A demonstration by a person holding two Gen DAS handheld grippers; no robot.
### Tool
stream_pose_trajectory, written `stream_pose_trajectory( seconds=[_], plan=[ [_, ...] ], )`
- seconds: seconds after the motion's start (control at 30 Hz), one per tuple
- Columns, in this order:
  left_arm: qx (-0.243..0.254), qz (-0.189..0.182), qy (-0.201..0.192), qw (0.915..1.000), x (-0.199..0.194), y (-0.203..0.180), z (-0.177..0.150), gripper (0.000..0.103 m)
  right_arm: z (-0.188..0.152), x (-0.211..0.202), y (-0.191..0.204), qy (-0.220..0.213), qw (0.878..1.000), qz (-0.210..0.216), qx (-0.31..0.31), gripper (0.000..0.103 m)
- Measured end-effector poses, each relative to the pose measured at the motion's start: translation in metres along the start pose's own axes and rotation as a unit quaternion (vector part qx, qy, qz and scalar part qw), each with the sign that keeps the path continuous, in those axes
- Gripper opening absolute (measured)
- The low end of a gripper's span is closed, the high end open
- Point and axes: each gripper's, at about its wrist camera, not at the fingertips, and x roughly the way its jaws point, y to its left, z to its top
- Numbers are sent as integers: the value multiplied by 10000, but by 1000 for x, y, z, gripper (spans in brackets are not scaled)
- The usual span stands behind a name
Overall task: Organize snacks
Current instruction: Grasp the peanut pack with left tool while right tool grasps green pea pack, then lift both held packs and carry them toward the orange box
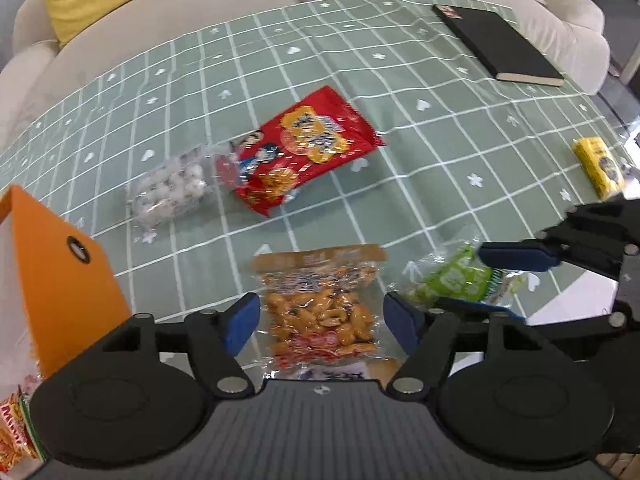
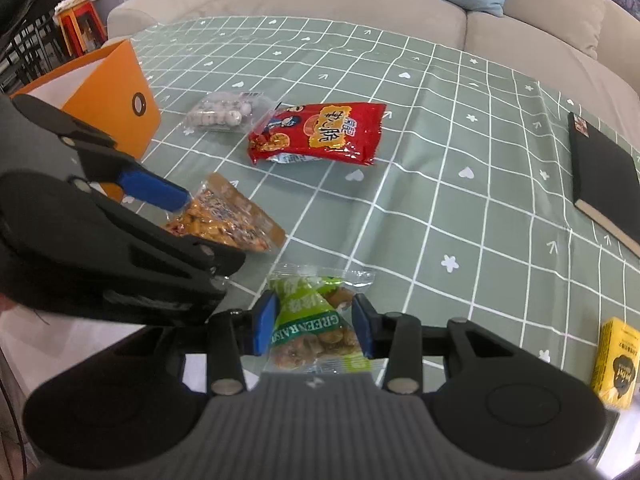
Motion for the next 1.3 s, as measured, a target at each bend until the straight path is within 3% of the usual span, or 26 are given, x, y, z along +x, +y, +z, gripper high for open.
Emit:
stream_pose_trajectory(
  seconds=[0.1,0.2,0.57,0.7,0.93,1.03,1.13,1.3],
  plan=[
    [-220,82,282,9993,6,7,4,88,-1,-1,-4,-77,9999,80,34,52],
    [-426,85,405,9982,12,11,4,90,-2,-3,-5,-129,9998,143,-16,56],
    [-944,-412,525,9933,29,21,-2,92,-2,8,-7,-103,9991,325,-241,57],
    [-1084,-682,491,9906,28,25,-4,74,-1,16,-8,11,9990,356,-280,51],
    [-1322,-837,380,9870,22,28,-9,68,2,20,-8,128,9988,384,-270,45],
    [-1390,-937,262,9855,15,31,-12,59,4,21,-12,164,9988,438,-149,43],
    [-1590,-1150,176,9804,9,37,-13,44,4,21,-12,187,9988,438,-92,42],
    [-1712,-1148,71,9785,0,38,-18,39,4,22,-10,227,9989,395,-80,41]
  ],
)
